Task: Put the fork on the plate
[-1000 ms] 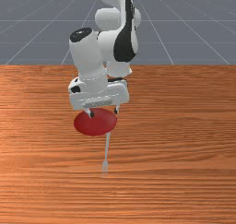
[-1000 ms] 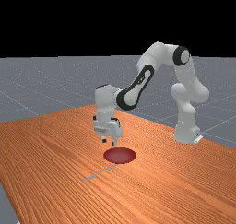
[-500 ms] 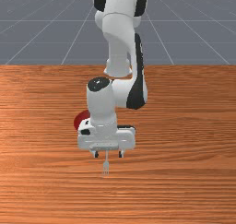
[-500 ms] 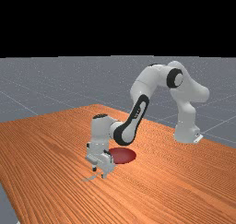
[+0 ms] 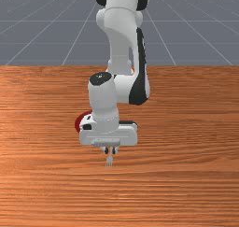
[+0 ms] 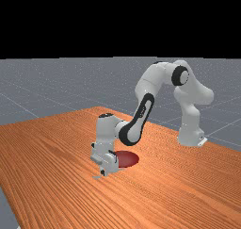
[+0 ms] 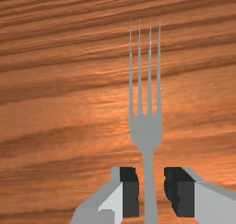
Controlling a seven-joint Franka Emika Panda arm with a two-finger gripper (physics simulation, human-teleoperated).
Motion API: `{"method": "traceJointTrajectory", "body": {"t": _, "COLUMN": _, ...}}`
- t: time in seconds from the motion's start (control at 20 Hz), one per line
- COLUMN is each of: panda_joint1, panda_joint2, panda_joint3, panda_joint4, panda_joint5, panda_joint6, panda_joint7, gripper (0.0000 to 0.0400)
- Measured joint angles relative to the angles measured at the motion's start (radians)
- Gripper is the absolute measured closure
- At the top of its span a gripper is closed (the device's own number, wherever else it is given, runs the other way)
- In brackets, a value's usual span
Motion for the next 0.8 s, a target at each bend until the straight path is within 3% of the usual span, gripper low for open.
{"method": "traceJointTrajectory", "body": {"t": 0.25, "panda_joint1": 0.011, "panda_joint2": -0.025, "panda_joint3": -0.008, "panda_joint4": 0.025, "panda_joint5": 0.006, "panda_joint6": -0.017, "panda_joint7": 0.040, "gripper": 0.0307}}
{"method": "traceJointTrajectory", "body": {"t": 0.35, "panda_joint1": 0.010, "panda_joint2": -0.047, "panda_joint3": -0.010, "panda_joint4": 0.065, "panda_joint5": 0.002, "panda_joint6": -0.095, "panda_joint7": 0.059, "gripper": 0.0307}}
{"method": "traceJointTrajectory", "body": {"t": 0.6, "panda_joint1": -0.007, "panda_joint2": -0.352, "panda_joint3": -0.047, "panda_joint4": -0.316, "panda_joint5": -0.029, "panda_joint6": -0.171, "panda_joint7": -0.019, "gripper": 0.0307}}
{"method": "traceJointTrajectory", "body": {"t": 0.8, "panda_joint1": -0.045, "panda_joint2": -0.388, "panda_joint3": -0.085, "panda_joint4": -0.491, "panda_joint5": -0.048, "panda_joint6": -0.153, "panda_joint7": -0.070, "gripper": 0.0307}}
